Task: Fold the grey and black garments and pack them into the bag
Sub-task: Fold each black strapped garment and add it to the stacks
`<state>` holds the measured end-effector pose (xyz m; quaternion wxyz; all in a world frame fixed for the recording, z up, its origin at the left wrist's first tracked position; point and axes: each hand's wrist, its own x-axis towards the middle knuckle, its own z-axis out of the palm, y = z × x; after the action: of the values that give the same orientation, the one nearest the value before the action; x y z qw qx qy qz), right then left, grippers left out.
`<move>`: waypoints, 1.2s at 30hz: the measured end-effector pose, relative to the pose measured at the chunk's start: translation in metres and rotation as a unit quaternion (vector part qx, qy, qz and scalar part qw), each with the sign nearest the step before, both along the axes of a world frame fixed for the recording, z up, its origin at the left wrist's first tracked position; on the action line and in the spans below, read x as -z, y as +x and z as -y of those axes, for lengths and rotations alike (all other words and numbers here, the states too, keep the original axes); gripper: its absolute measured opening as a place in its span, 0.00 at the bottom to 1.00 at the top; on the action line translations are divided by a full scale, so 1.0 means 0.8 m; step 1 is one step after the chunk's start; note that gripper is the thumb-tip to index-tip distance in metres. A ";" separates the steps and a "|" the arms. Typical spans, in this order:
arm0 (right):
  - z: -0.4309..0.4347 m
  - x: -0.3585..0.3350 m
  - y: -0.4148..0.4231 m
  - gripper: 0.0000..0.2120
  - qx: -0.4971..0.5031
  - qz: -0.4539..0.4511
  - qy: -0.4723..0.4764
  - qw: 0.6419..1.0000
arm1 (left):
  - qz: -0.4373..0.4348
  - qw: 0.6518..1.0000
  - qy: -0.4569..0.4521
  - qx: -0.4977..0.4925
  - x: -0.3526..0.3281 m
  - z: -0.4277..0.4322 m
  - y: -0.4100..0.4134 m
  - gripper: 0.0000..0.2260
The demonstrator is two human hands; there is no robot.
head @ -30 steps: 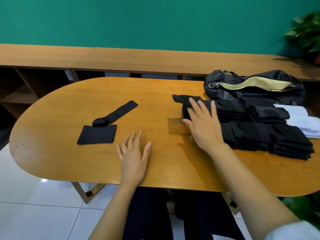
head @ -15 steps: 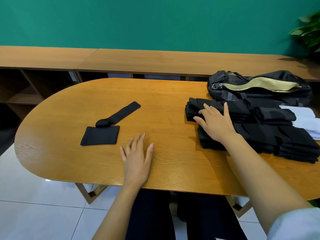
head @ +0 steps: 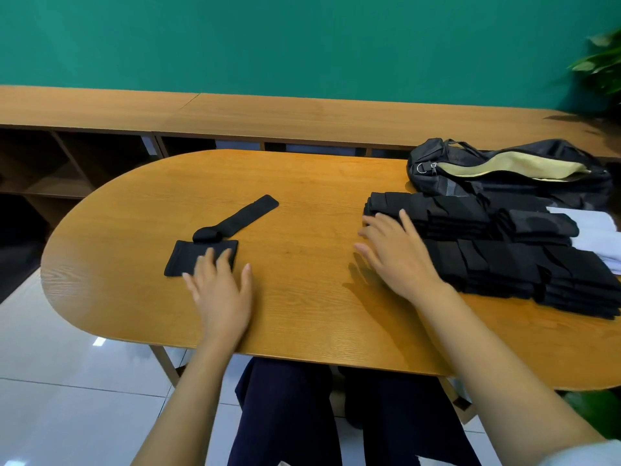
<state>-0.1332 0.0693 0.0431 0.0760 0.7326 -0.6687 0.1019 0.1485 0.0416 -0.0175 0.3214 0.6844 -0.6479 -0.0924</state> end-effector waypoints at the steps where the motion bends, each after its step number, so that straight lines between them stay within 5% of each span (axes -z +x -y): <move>1: -0.006 0.005 0.014 0.25 -0.019 0.003 0.006 1.000 | 0.023 0.999 0.038 -0.024 0.001 0.006 0.012 0.25; 4: -0.021 0.018 0.049 0.24 -0.058 0.026 0.035 0.997 | 0.082 0.990 0.111 -0.025 0.008 0.009 0.031 0.28; 11: -0.036 0.046 0.077 0.22 -0.069 0.080 0.055 0.993 | 0.167 0.975 0.022 0.143 0.004 -0.029 -0.019 0.27; 16: -0.054 0.057 0.065 0.22 -0.079 0.098 0.062 0.990 | 0.145 0.962 -0.002 0.233 -0.001 -0.054 -0.066 0.29; 21: -0.078 0.061 0.045 0.21 -0.026 0.128 0.031 0.991 | 0.061 0.942 -0.009 0.330 -0.005 -0.060 -0.082 0.15; 27: -0.083 0.063 0.039 0.19 -0.029 0.139 -0.005 0.990 | 0.040 0.969 -0.025 0.243 0.011 -0.054 -0.066 0.18; 36: -0.078 0.079 0.043 0.20 -0.040 0.149 -0.070 0.986 | 0.057 0.977 -0.092 0.183 0.015 -0.064 -0.076 0.10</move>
<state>-0.0989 0.1318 -0.0202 0.0229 0.7284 -0.6337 0.2594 0.0876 0.0929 -0.0293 0.3236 0.5255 -0.7852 -0.0506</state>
